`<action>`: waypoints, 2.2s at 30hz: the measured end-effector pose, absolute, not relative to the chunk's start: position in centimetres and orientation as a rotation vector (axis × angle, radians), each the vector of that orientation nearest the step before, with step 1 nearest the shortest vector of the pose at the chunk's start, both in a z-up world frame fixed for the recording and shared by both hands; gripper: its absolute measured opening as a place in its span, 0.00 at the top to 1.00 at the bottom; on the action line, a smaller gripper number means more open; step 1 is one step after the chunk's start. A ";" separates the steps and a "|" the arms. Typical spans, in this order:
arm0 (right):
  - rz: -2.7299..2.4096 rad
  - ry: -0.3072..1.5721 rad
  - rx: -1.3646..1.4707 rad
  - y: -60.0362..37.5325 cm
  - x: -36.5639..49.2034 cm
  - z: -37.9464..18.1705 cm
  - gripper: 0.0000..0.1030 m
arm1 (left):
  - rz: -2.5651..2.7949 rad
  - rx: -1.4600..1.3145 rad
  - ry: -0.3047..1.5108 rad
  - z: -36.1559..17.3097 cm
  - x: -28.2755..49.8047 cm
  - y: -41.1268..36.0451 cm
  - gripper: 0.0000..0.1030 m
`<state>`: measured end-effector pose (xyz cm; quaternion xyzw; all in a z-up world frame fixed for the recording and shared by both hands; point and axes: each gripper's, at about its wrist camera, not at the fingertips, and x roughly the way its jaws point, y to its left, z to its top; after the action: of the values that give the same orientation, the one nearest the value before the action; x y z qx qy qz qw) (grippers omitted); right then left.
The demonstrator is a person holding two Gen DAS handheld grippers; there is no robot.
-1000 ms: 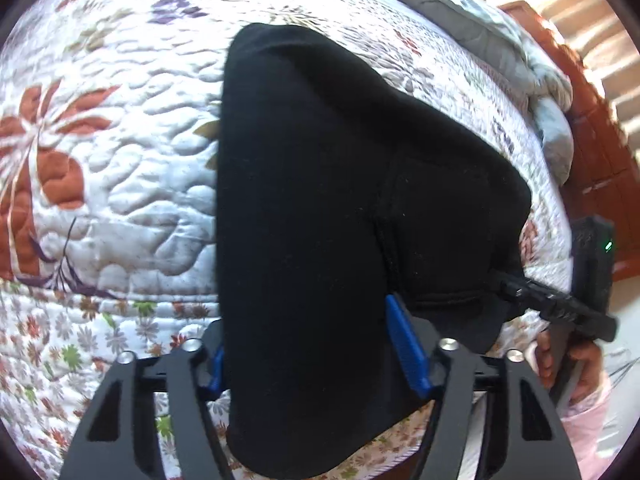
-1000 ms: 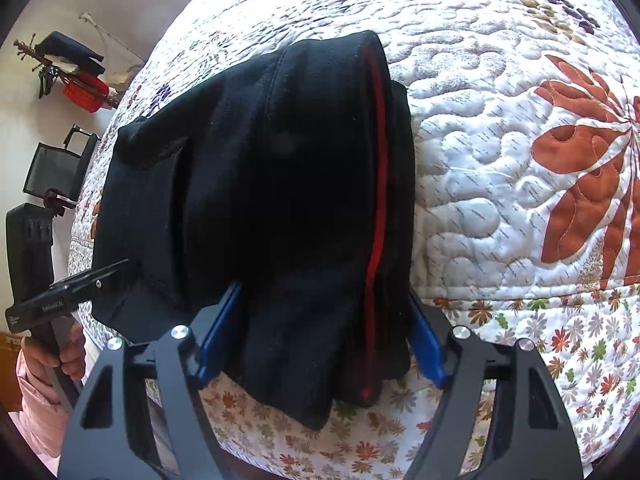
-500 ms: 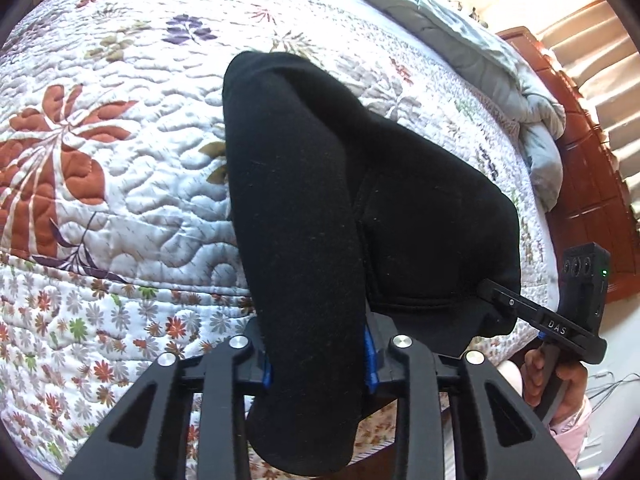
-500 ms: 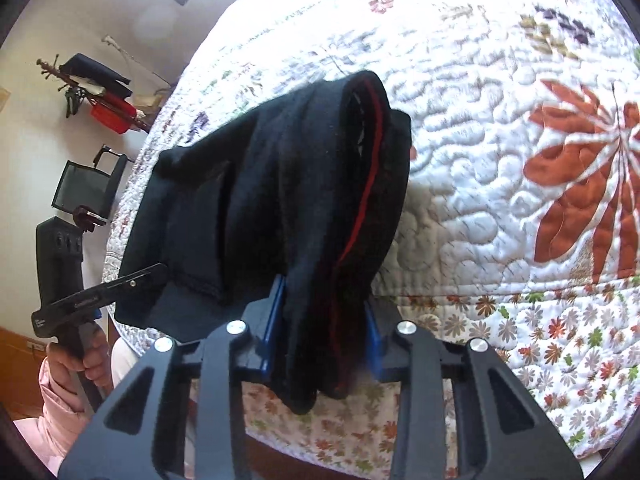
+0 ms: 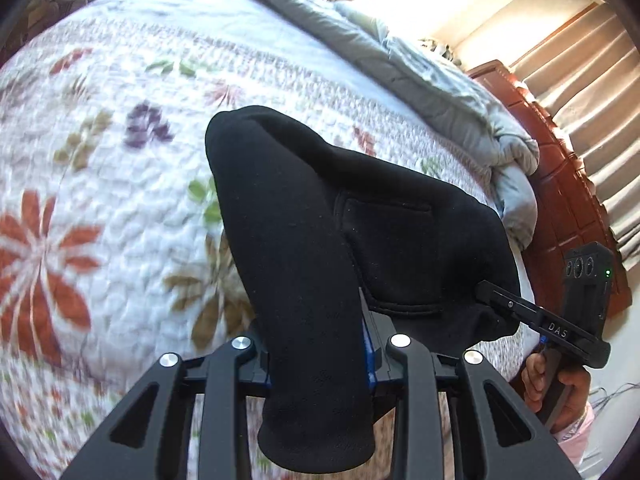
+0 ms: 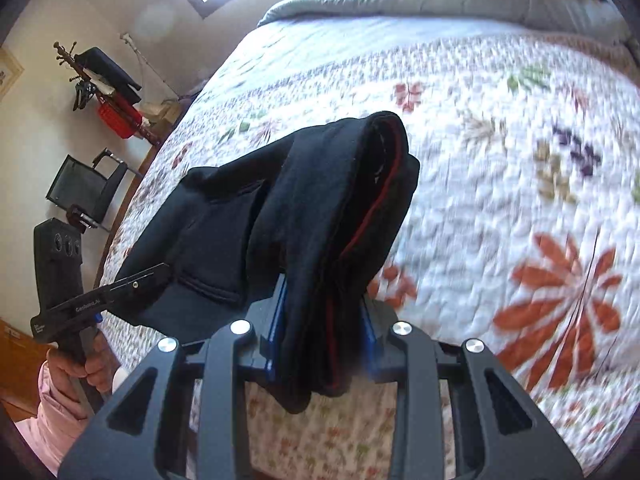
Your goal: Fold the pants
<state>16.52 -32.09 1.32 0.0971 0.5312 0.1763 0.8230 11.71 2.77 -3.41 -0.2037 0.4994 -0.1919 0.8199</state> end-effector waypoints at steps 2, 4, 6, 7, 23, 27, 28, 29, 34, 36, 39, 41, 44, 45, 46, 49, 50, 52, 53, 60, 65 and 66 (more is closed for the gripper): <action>0.368 1.118 0.209 -32.0 18.7 1.1 0.71 | -0.400 -0.428 1.047 -3.2 13.8 1.4 0.70; 0.362 1.115 0.215 -32.2 21.2 0.3 0.71 | -0.390 -0.415 1.030 -3.5 15.9 0.8 0.70; 0.363 1.119 0.221 -32.4 23.3 -0.9 0.71 | -0.377 -0.402 1.026 -4.3 17.7 0.5 0.70; 0.365 1.129 0.226 -32.6 24.4 -1.8 0.71 | -0.370 -0.394 1.030 -5.2 18.5 0.4 0.70; 0.345 1.216 0.289 -35.1 25.4 -9.9 0.48 | -0.344 -0.249 1.093 -12.0 19.1 -0.2 0.35; 0.339 1.212 0.300 -35.2 25.1 -10.7 0.47 | -0.326 -0.231 1.092 -12.3 18.8 -0.2 0.31; 0.331 1.212 0.304 -35.2 25.0 -10.4 0.46 | -0.323 -0.239 1.095 -12.2 18.9 0.0 0.30; 0.325 1.209 0.302 -35.1 24.9 -10.1 0.44 | -0.318 -0.240 1.095 -12.0 18.8 0.1 0.30; 0.267 1.177 0.261 -34.8 22.9 -7.2 0.37 | -0.220 -0.084 1.058 -9.7 16.7 -0.5 0.23; 0.243 1.167 0.233 -34.7 22.0 -6.3 0.36 | -0.179 -0.058 1.059 -9.2 15.7 -0.4 0.20; 0.206 1.156 0.182 -34.3 20.3 -5.4 0.36 | -0.147 -0.084 1.075 -9.1 14.2 0.2 0.19; 0.182 1.154 0.145 -33.9 19.3 -5.2 0.35 | -0.124 -0.094 1.077 -8.9 13.1 0.5 0.18; 0.156 1.162 0.105 -33.2 17.6 -5.4 0.30 | -0.087 -0.088 1.061 -8.3 11.5 0.7 0.15; 0.143 1.166 0.096 -32.9 17.0 -5.5 0.29 | -0.070 -0.082 1.063 -8.2 10.9 0.6 0.15; 0.131 1.167 0.083 -32.6 16.4 -5.6 0.27 | -0.058 -0.073 1.064 -8.0 10.5 0.6 0.14; 0.104 1.164 0.070 -31.8 15.0 -5.8 0.21 | -0.055 -0.085 1.075 -7.9 9.4 0.7 0.14; 0.104 1.168 0.076 -31.5 14.6 -5.9 0.21 | -0.058 -0.097 1.080 -7.8 9.1 0.8 0.14; 0.101 1.172 0.077 -31.0 13.8 -5.9 0.21 | -0.050 -0.103 1.079 -7.6 8.4 0.9 0.14; 0.093 1.171 0.069 -30.8 13.5 -5.7 0.19 | -0.041 -0.100 1.074 -7.4 8.3 0.9 0.14; 0.110 1.142 0.044 -29.4 11.9 -3.5 0.13 | -0.040 -0.086 1.029 -5.0 7.1 0.9 0.14; 0.132 1.132 0.045 -29.0 11.4 -1.7 0.13 | -0.046 -0.077 1.028 -3.7 6.5 0.7 0.14; 0.129 1.129 0.041 -28.9 11.3 -1.4 0.13 | -0.045 -0.076 1.027 -3.5 6.4 0.7 0.14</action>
<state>11.28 -28.92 -1.41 0.0194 0.5347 0.0613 0.8426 6.40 0.70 -3.53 -0.0362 0.4910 -0.0217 0.8701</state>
